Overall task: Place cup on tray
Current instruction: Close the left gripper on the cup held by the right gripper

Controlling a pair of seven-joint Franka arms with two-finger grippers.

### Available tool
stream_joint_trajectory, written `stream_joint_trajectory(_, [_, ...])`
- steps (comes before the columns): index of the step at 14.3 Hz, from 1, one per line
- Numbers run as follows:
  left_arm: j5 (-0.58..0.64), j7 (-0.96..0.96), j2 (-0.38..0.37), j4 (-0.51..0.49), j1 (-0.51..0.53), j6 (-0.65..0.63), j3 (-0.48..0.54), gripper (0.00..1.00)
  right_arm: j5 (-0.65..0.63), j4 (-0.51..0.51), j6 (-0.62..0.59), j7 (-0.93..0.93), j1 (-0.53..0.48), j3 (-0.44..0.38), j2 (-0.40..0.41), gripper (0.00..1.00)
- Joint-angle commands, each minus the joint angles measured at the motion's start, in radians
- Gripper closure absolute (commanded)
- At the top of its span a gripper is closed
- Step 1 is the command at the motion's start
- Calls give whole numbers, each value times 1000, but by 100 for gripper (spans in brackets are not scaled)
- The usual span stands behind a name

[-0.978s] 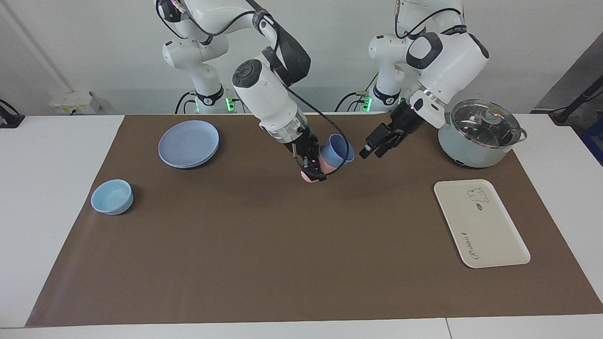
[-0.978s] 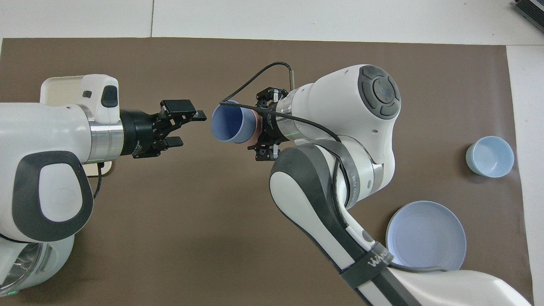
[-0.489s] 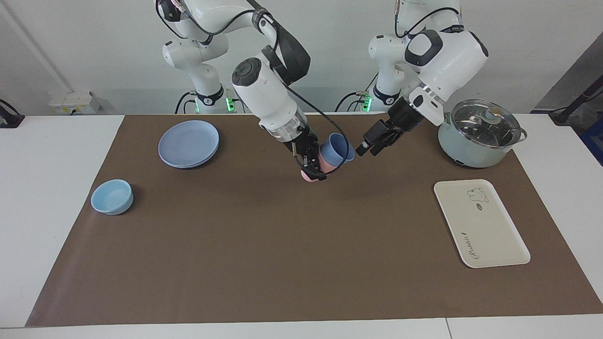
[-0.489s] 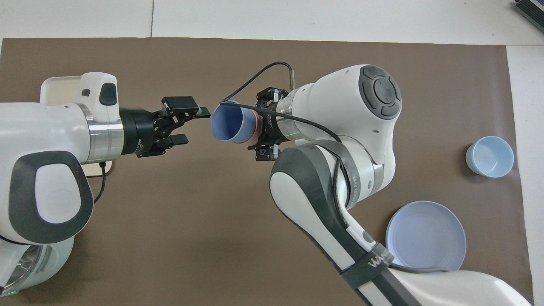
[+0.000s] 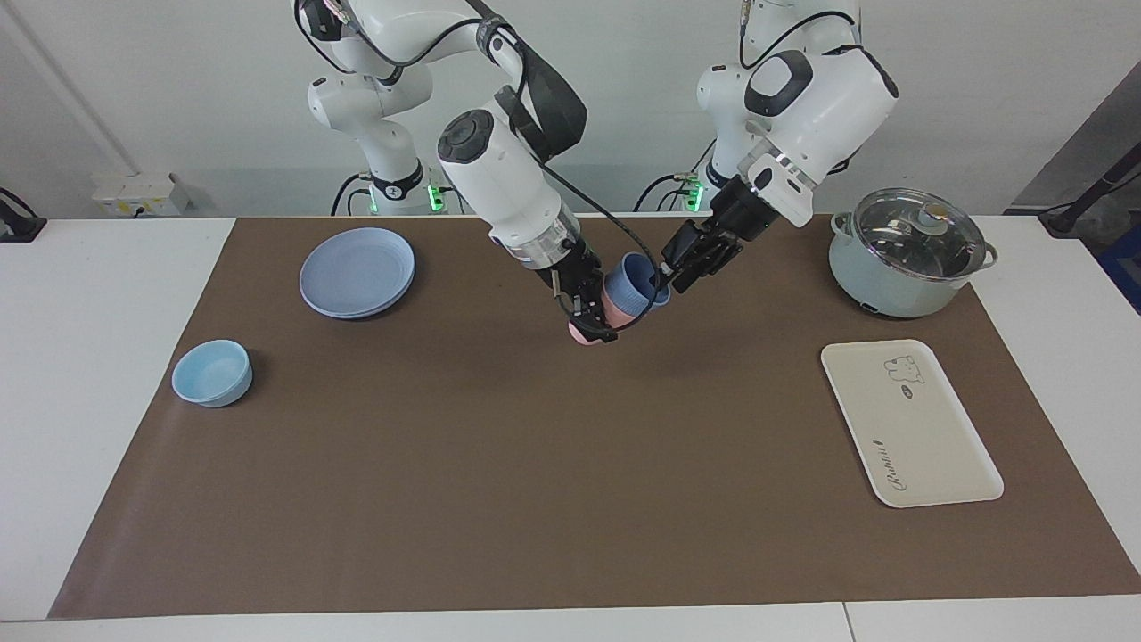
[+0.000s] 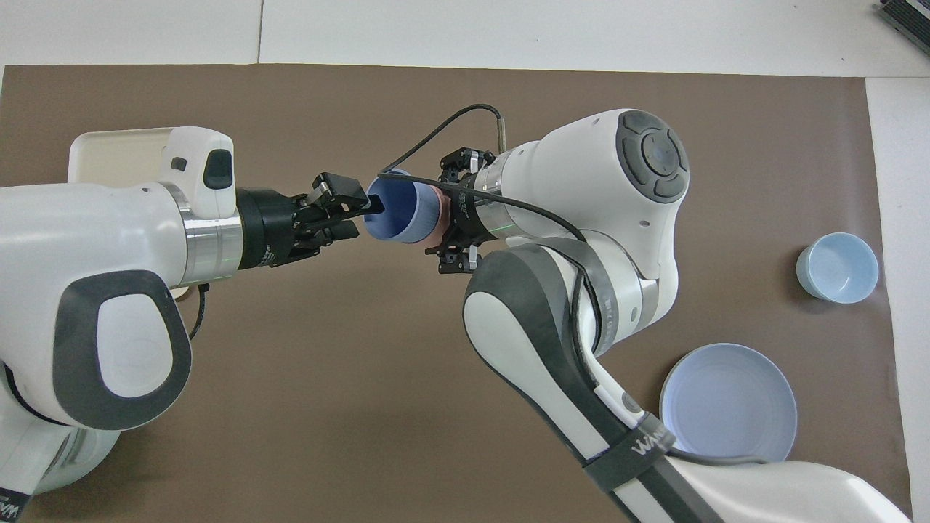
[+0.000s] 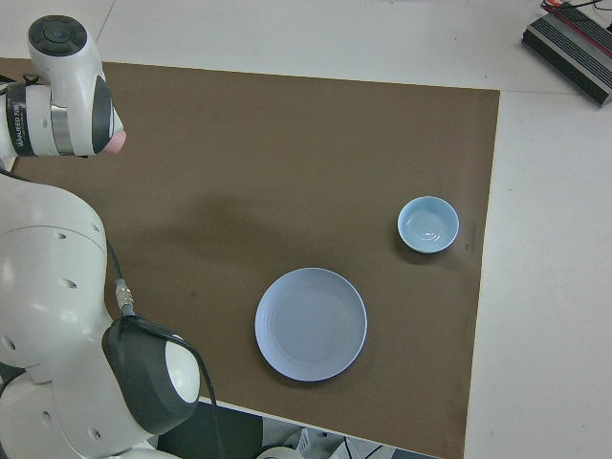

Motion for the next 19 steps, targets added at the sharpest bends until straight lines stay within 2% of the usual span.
stream_joint_trajectory(1, [-21,22,9,-11,-38,65,15,64,-11,-16,8,22,-12,7,-17,100])
stream_joint_trajectory(2, [-21,22,12,-10,-40,66,13,71,-11,-16,8,22,-12,7,-17,100])
stream_joint_trajectory(4, [-21,20,14,-10,-46,69,15,73,-11,-16,8,22,-12,7,-17,100])
stream_joint_trajectory(6, [-21,20,14,-10,-44,65,15,100,-11,-16,9,22,-12,7,-17,100])
stream_joint_trajectory(13, [-17,2,15,19,-40,33,16,100,-11,-16,9,21,-12,7,-17,100])
stream_joint_trajectory(19, [0,-8,-21,107,40,-205,31,100,-11,-14,9,19,-13,7,-16,100])
